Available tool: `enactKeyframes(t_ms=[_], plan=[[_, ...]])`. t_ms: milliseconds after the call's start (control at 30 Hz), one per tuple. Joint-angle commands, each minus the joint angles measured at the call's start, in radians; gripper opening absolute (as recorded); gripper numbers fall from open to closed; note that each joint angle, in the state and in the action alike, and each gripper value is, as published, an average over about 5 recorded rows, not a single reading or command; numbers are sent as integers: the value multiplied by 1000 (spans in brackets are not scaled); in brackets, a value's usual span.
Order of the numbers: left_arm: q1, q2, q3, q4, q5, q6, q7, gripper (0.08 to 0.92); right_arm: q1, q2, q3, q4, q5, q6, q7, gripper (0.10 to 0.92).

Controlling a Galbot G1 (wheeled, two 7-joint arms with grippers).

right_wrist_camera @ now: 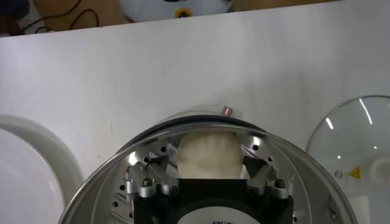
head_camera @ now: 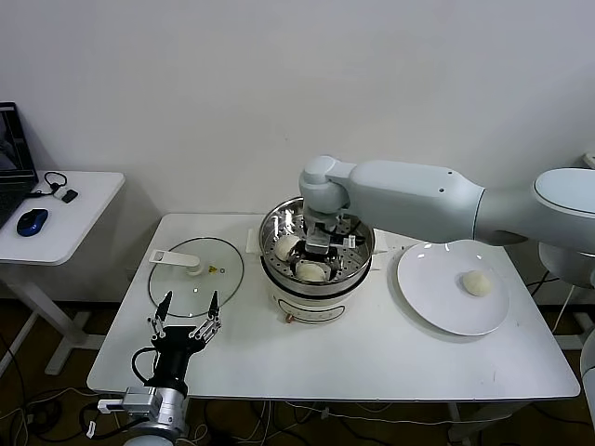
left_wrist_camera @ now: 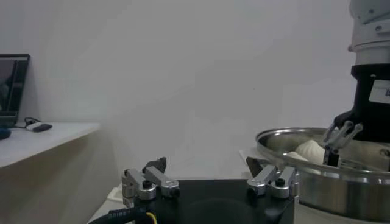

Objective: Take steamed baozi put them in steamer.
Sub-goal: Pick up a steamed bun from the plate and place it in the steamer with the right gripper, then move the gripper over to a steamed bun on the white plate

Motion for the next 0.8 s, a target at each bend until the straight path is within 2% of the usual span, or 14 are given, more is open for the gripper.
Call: enactKeyframes(t_ms=[33, 467, 800], plan=[[-1, 0, 1, 1, 0, 1, 0, 823, 9, -4, 5, -10, 6, 25, -1, 821], [-2, 0, 8, -5, 1, 4, -1, 823, 130, -52, 20, -97, 97, 64, -5, 823], [-9, 13, 17, -10, 3, 14, 3, 823, 264, -218, -93, -140, 328, -168, -24, 823]])
